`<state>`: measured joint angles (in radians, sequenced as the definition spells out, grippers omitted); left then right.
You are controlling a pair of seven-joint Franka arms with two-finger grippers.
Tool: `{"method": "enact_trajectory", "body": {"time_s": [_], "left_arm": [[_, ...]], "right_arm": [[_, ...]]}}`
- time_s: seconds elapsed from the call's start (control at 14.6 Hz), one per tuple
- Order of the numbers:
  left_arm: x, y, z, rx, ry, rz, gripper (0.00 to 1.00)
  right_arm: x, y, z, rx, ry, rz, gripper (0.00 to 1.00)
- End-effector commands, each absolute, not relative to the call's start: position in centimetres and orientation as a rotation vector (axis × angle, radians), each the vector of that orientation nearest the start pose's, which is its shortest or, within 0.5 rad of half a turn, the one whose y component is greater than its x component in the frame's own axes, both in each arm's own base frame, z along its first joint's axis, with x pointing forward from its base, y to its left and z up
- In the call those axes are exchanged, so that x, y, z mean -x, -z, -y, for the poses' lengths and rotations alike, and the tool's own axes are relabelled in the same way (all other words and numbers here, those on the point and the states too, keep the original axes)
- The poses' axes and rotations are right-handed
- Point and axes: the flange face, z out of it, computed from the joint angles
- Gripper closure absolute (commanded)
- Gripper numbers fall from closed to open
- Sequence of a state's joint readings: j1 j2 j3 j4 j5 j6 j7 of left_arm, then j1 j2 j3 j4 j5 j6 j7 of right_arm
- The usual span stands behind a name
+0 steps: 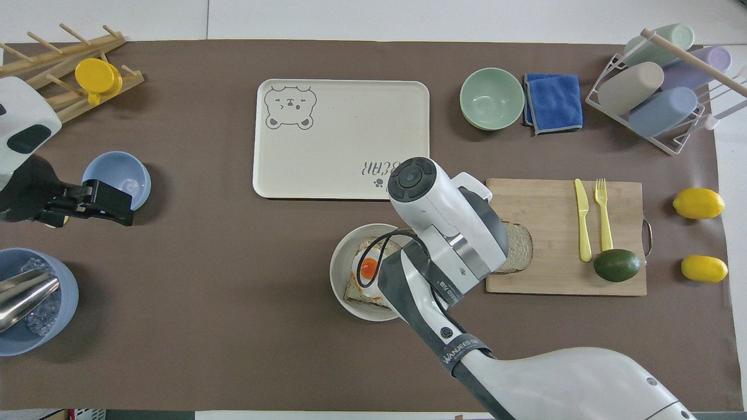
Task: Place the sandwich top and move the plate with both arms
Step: 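Carry the bread slice over the egg and lower it onto the plate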
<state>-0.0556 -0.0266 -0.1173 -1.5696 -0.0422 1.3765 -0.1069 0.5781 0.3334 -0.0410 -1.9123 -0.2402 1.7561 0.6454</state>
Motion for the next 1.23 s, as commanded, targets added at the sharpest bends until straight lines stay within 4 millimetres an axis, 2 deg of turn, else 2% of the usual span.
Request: {"method": "enact_trajectory", "body": {"time_s": [0.0,0.96,1.03,1.16], "left_arm": [[-51.1,-62.7,9.2,3.133,-0.264,-0.111,0.00],[-51.1,-62.7,9.2,3.133,-0.264,-0.113,0.00],[-51.0,-62.7,9.2,3.133,-0.264,-0.113,0.00],[-51.1,-62.7,9.2,3.133,-0.264,-0.111,0.00]], "right_arm": [[-48.6,-29.9,-26.1,3.594,-0.521,0.056,0.20],[-46.7,-28.1,-25.0,3.602,-0.564,0.072,0.20],[-46.7,-28.1,-25.0,3.602,-0.566,0.072,0.28],[-46.8,-28.2,-25.0,3.601,-0.570,0.085,0.58]]}}
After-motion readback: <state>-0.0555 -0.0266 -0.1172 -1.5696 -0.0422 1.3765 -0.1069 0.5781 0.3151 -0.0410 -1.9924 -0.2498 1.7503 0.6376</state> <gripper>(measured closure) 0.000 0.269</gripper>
